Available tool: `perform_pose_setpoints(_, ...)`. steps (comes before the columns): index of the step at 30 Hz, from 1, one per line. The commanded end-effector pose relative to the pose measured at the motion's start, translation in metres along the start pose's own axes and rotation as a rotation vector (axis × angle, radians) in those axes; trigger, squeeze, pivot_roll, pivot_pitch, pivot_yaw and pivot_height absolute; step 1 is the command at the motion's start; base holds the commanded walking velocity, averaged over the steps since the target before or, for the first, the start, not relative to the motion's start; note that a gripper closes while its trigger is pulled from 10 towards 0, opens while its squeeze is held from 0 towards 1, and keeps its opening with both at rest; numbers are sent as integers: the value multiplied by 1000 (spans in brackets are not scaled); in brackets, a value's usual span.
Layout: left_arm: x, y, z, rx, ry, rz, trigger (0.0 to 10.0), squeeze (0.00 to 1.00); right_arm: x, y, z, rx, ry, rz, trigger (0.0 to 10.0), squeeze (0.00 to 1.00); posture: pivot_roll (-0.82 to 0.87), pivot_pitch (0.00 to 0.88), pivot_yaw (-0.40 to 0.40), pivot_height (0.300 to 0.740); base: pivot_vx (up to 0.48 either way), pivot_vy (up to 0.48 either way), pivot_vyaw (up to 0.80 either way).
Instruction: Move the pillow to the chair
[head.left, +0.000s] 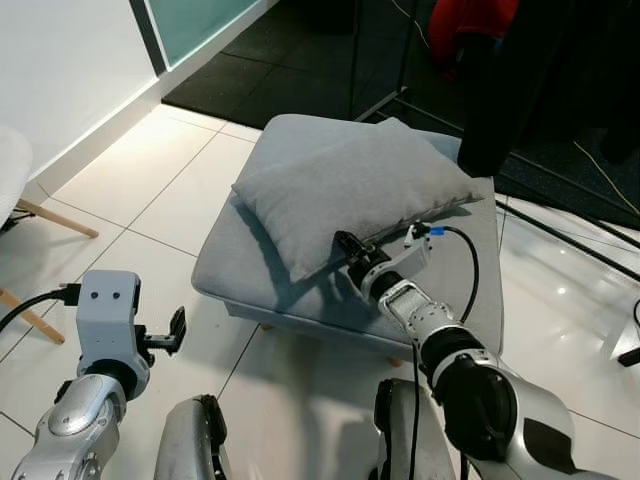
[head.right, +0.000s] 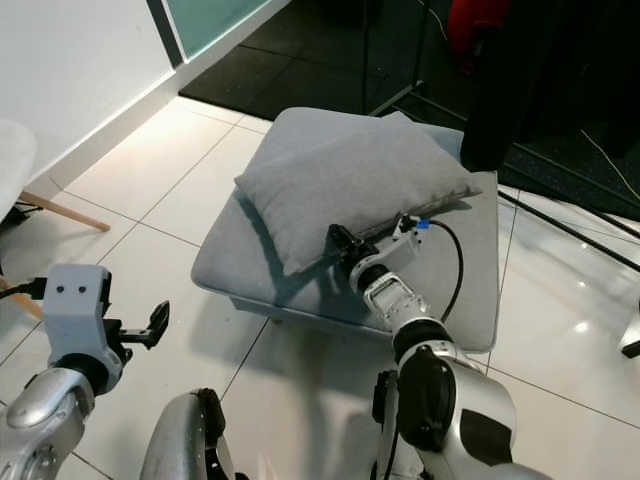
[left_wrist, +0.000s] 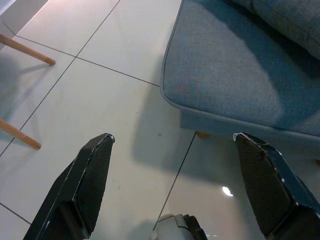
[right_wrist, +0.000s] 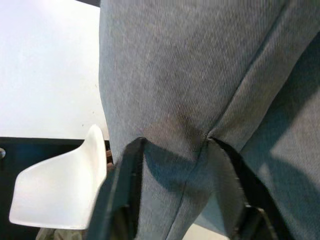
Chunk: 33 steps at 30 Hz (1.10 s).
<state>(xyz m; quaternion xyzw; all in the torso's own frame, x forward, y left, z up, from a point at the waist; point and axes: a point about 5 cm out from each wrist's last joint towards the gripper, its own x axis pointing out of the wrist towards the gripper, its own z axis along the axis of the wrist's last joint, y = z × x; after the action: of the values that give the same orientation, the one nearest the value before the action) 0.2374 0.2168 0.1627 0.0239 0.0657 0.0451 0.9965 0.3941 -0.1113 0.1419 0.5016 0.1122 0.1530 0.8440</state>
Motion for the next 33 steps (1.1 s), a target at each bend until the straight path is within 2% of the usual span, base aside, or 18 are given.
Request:
perform_pose_setpoints(1,-4,2,-2,-3,14,9,10000,0,0,-1,-3,1,10,-12,0,0,58,338,1,438,0,0,0)
perform_pose_setpoints(9,-5,1,-2,-4,22,9,10000,0,3,9,10,11,-48,46,0,0,57,349,2,438,0,0,0)
perform_pose_setpoints(25,1,-1,-1,-15,16,8,10000,0,-1,8,27,-8,-97,58,0,0,31,322,-6,438,0,0,0)
perform_pose_setpoints(27,3,-3,0,-22,6,7,10000,0,-2,8,39,-74,-121,55,0,0,22,312,-11,438,0,0,0)
perform_pose_setpoints(28,3,-3,0,-22,6,7,10000,0,-2,8,39,-74,-121,55,0,0,22,312,-11,438,0,0,0)
perform_pose_setpoints(29,5,-4,1,-28,1,6,10000,0,-6,3,49,-137,-146,-4,0,0,15,307,-14,438,0,0,0)
perform_pose_setpoints(30,7,-5,1,-31,-3,3,10000,0,-12,-5,63,-177,-191,-80,10000,0,11,301,-15,438,0,0,0)
perform_pose_setpoints(32,7,-5,1,-31,-3,3,10000,0,-12,-5,63,-177,-191,-80,10000,0,11,301,-15,438,0,0,0)
perform_pose_setpoints(33,8,-6,2,-34,-6,1,10000,0,-18,-11,74,-192,-231,-131,10000,0,8,298,-17,438,0,0,0)
